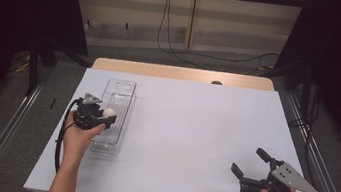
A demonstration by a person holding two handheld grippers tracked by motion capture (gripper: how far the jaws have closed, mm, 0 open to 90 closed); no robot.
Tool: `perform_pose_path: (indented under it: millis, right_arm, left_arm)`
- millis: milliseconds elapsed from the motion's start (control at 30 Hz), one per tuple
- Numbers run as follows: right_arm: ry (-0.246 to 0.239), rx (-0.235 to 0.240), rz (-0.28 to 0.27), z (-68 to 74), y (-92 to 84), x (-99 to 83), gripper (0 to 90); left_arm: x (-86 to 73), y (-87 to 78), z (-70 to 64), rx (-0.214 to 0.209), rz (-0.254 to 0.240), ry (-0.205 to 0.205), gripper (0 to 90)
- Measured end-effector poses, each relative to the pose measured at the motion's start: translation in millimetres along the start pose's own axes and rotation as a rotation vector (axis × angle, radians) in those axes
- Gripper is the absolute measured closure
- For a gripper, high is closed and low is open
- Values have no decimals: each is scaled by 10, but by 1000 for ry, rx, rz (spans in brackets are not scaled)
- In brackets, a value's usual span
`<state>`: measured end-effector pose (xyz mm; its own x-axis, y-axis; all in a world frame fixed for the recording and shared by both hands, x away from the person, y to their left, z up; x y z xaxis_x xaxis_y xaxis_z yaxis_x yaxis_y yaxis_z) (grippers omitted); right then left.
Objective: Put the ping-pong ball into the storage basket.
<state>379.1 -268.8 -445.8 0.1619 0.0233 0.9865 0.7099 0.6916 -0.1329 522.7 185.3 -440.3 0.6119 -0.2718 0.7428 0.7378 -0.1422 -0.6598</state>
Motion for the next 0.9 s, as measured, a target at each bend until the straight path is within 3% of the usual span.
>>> perform_pose_path:
  millis: [100, 233, 300, 333, 400, 633, 900]
  right_arm:
    - [10, 0, -3, 7, -1, 2, 5]
    - [14, 2, -7, 11, -2, 6, 5]
    - [11, 2, -8, 9, -1, 7, 5]
    - [3, 2, -7, 5, -3, 7, 5]
    - [9, 2, -6, 8, -3, 4, 5]
    - [2, -4, -3, 1, -26, 12, 5]
    - [6, -11, -10, -4, -33, 18, 5]
  left_arm:
    - [5, 4, 9, 18, -4, -11, 438]
    - [13, -22, 15, 9, -6, -1, 403]
    - [21, -28, 9, 16, -22, -27, 387]
    - [18, -46, 24, 15, -17, -8, 381]
    - [31, -63, 14, 8, -34, -30, 356]
    - [45, -139, 11, 13, -57, -22, 292]
    - [27, -198, -29, 12, -81, -49, 218]
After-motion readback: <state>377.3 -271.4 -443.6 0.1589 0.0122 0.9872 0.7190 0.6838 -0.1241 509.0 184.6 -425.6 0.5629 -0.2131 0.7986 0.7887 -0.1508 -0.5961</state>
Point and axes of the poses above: each handheld gripper's, and its own axes: y roughly forward along the jaws, x roughly out of its top, z roughly to its left, the point moved 6 cm from there along y, roughly forward along the jaws, and after that the axes turned 14 degrees about x, right-handed, at the moved point
